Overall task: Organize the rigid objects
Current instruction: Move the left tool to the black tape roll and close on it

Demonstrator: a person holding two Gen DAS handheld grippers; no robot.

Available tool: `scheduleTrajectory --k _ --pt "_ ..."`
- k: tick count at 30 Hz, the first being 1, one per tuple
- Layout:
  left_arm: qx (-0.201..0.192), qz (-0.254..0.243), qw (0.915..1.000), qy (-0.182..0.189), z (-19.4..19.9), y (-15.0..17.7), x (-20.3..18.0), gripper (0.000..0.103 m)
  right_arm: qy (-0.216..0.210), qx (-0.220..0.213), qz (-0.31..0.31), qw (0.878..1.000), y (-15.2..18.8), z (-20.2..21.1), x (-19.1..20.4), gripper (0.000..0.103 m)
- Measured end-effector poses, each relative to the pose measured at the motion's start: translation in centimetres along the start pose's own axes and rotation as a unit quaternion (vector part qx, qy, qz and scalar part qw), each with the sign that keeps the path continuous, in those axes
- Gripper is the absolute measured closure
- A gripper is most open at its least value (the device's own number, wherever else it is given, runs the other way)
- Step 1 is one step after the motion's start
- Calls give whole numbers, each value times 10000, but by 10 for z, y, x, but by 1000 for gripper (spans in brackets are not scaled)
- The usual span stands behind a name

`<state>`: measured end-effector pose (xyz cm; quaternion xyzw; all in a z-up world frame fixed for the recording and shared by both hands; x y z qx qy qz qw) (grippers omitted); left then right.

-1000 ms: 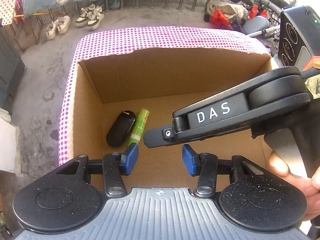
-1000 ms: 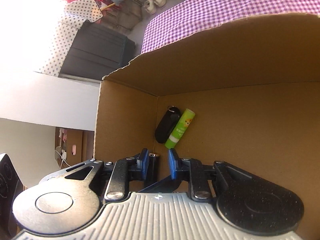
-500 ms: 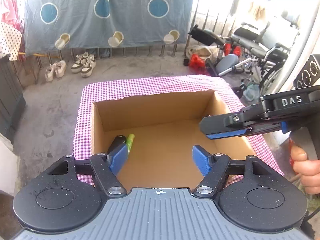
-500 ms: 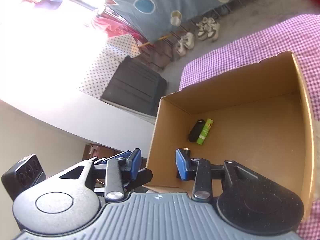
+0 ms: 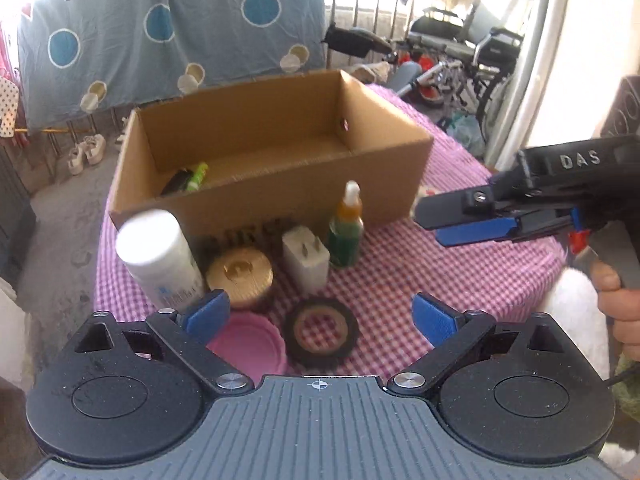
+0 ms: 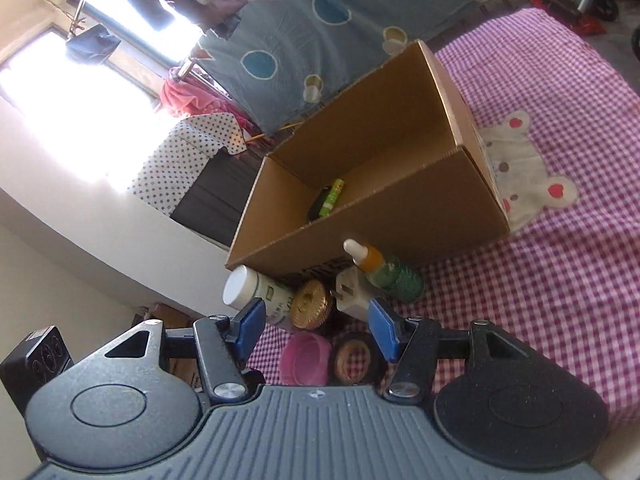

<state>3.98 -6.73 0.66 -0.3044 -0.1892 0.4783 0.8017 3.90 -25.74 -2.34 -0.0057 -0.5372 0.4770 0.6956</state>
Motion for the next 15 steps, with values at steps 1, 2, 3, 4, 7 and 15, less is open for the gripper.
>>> scheduleTrajectory --k 1,2,3,4,7,15 --pt "134 -105 9998 74 -7 7 -7 5 91 76 -12 9999 6 -7 -3 43" --pt "262 -174 9995 101 -13 13 -13 6 216 183 38 9996 16 -13 -7 43" --pt "360 -250 9990 127 -19 17 -18 6 339 260 111 9990 21 -19 -7 44" --pt "384 -313 9987 154 -23 21 -22 6 428 320 199 9984 24 -25 -7 44" --pt "434 -368 9984 74 -38 30 -31 8 587 464 502 9959 31 -40 -1 52" --pt "447 -640 9969 -74 -56 41 -42 9 992 933 1099 9846 36 -74 0 77"
Point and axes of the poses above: each gripper's, at about its wrist camera, not at the fingertips, and z roughly against the way its jaws point, x to its left, y to its underside, the point moved 1 cm from there along -z, roughly the way its jaws point, and after that the axes turned 5 degrees about -y, right-handed, at the moved point
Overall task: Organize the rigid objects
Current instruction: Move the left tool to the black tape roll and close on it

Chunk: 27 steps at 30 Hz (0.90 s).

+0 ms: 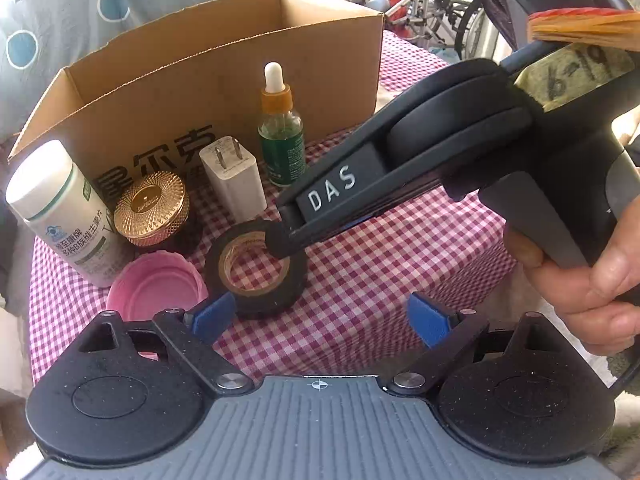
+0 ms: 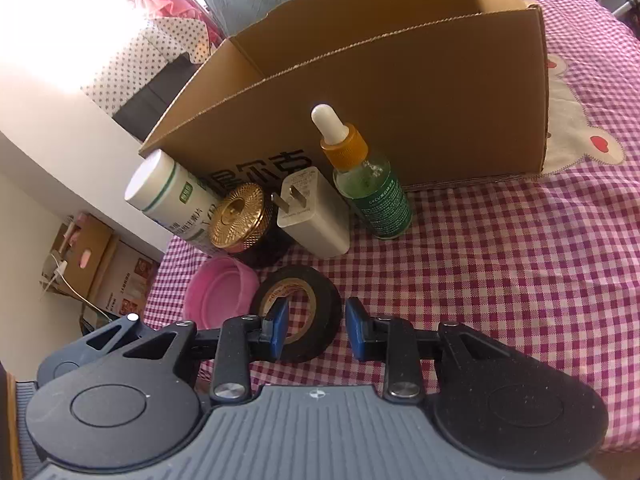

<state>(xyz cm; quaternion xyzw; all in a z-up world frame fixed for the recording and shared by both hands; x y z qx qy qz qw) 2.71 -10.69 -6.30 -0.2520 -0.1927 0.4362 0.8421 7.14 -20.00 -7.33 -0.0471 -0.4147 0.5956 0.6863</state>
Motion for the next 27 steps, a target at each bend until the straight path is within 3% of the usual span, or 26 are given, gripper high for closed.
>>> scheduleTrajectory --k 7,17,24,27 --pt "49 -56 10000 -26 -8 2 -1 9 88 54 355 9993 -1 -6 5 81" --pt "-280 -84 9996 -49 2 0 -5 9 301 -121 141 9994 2 14 -15 82" --pt "-176 172 9993 281 -3 -6 1 8 511 -470 -344 9970 13 43 -48 82" --pt "-126 330 9976 602 -6 -9 6 8 448 -565 -468 9963 18 48 -55 82"
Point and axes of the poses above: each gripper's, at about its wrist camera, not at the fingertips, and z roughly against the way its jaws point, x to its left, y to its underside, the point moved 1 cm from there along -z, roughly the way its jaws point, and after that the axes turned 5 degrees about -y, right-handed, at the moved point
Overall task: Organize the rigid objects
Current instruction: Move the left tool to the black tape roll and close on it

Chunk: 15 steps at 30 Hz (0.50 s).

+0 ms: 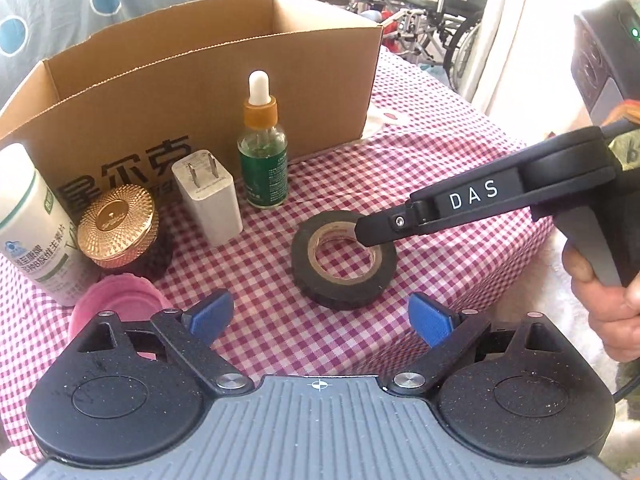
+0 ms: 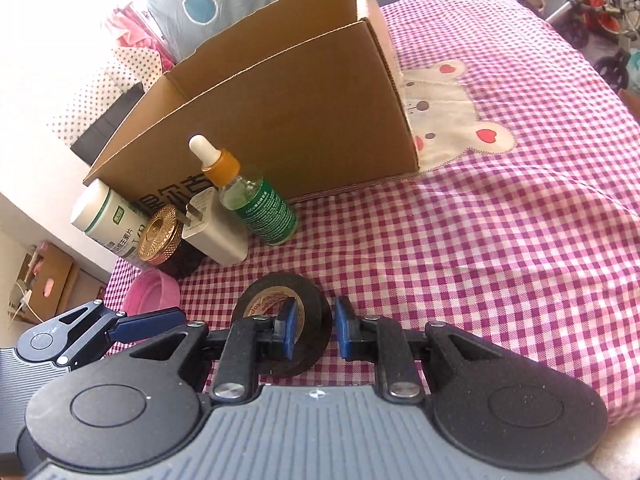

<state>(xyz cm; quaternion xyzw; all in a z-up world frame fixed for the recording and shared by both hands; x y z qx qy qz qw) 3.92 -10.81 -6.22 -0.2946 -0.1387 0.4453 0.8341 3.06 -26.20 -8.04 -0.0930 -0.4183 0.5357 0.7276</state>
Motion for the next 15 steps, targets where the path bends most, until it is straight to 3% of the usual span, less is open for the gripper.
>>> scheduleTrajectory --k 4,11,13,15 --pt "-82 147 9987 490 4 -5 4 5 -106 -83 -123 9998 2 3 -5 80" --pt "-455 -84 9979 444 12 -4 -2 4 -611 -104 -681 9958 0 2 -20 74" --pt "-467 -86 9979 449 11 -3 -3 4 -813 -85 -863 9929 -1 2 -25 66" --pt "-423 -146 9983 372 7 -5 -5 4 -1073 -80 -1044 9887 -2 3 -29 44"
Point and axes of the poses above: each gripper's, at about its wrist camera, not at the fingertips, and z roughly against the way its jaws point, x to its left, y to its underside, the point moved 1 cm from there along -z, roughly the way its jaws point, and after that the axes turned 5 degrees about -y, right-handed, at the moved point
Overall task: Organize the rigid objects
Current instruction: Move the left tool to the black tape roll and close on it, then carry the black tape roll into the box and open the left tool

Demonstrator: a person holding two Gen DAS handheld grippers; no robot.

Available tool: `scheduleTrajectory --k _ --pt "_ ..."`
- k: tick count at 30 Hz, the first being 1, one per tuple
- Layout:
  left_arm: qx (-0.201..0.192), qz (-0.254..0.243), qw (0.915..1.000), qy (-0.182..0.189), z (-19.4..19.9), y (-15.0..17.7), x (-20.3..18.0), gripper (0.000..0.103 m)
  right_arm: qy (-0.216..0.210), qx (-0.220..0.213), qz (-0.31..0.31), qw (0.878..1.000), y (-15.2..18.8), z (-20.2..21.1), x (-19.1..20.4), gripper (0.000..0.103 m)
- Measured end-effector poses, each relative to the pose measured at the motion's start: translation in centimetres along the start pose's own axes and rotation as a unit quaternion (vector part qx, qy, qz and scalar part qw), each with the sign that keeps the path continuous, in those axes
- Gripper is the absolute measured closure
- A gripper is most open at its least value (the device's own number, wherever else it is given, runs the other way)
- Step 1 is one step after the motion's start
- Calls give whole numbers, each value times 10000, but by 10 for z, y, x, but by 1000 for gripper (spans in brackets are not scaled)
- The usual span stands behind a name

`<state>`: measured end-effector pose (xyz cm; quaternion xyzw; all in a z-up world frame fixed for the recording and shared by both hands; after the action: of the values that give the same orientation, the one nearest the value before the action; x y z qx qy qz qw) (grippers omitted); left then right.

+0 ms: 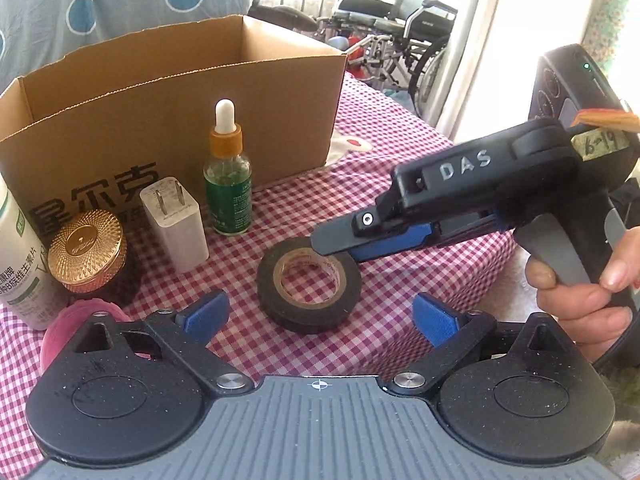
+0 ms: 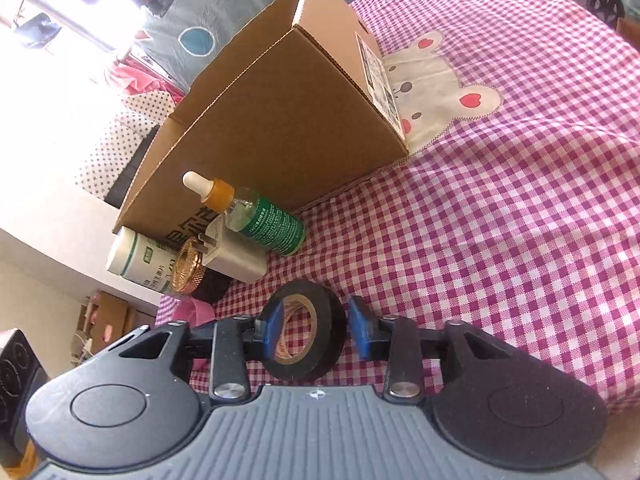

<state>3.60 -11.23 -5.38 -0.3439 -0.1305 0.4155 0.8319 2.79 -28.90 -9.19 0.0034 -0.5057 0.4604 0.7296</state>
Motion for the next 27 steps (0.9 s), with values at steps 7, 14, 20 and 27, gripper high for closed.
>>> scheduleTrajectory --k 7,14,20,27 --pt "47 -323 9989 -323 -6 0 -7 4 307 -281 397 9983 1 12 15 5" --pt "97 -544 9968 -578 -14 -2 -8 11 1143 -198 1452 9826 9 1 43 36" --pt "197 -519 9972 -505 -23 -5 -8 22 1293 72 1684 9772 9 -14 45 52" --pt "158 -370 9984 -402 -23 -6 -7 33 1486 197 1907 9701 12 -24 50 83"
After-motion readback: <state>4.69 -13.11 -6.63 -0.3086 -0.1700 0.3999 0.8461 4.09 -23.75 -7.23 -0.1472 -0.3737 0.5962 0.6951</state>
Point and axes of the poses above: each gripper's, at about its wrist camera, not at the fingertips, and z roughly against the way its jaws point, x to its left, y to its underside, the point moved 1 cm from there along -z, roughly the way its jaws point, and after that the axes turned 5 degrees about -y, right-handed, at the moved point
